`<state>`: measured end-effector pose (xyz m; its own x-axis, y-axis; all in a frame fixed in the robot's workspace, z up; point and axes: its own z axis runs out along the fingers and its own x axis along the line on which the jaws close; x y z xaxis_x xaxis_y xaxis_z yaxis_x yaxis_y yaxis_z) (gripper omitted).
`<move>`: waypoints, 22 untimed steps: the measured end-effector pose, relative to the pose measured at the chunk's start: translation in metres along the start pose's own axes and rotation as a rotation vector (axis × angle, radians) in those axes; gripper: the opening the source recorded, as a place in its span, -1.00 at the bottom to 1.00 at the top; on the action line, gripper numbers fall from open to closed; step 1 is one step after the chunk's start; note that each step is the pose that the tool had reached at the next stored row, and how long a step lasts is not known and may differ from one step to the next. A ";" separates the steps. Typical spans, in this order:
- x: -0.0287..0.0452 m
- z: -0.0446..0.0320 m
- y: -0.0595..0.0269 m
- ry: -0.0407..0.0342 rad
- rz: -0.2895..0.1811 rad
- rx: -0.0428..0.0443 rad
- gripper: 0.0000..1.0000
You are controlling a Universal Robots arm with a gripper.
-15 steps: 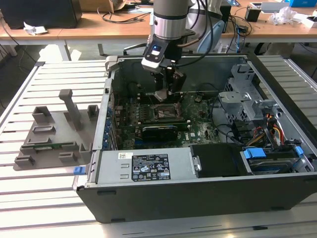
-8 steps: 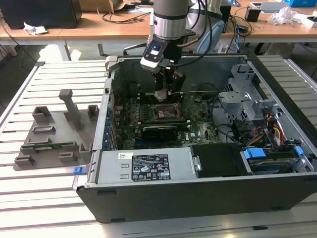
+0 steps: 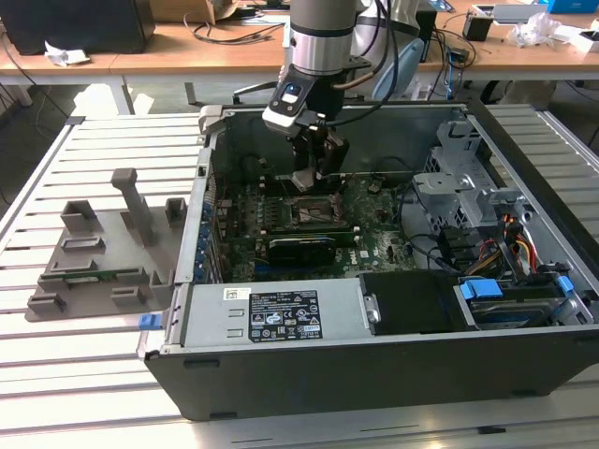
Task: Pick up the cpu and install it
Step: 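Place the cpu into insertion slot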
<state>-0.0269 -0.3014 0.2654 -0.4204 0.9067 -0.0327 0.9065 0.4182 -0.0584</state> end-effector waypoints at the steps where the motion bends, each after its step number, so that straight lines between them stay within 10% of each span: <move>1: 0.0000 0.0000 0.0000 0.0000 0.006 0.0003 0.09; 22: 0.0000 0.0000 0.0000 -0.0289 0.178 0.0243 0.09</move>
<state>-0.0269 -0.3014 0.2654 -0.2543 0.9643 -0.0733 0.9657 0.2491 -0.0732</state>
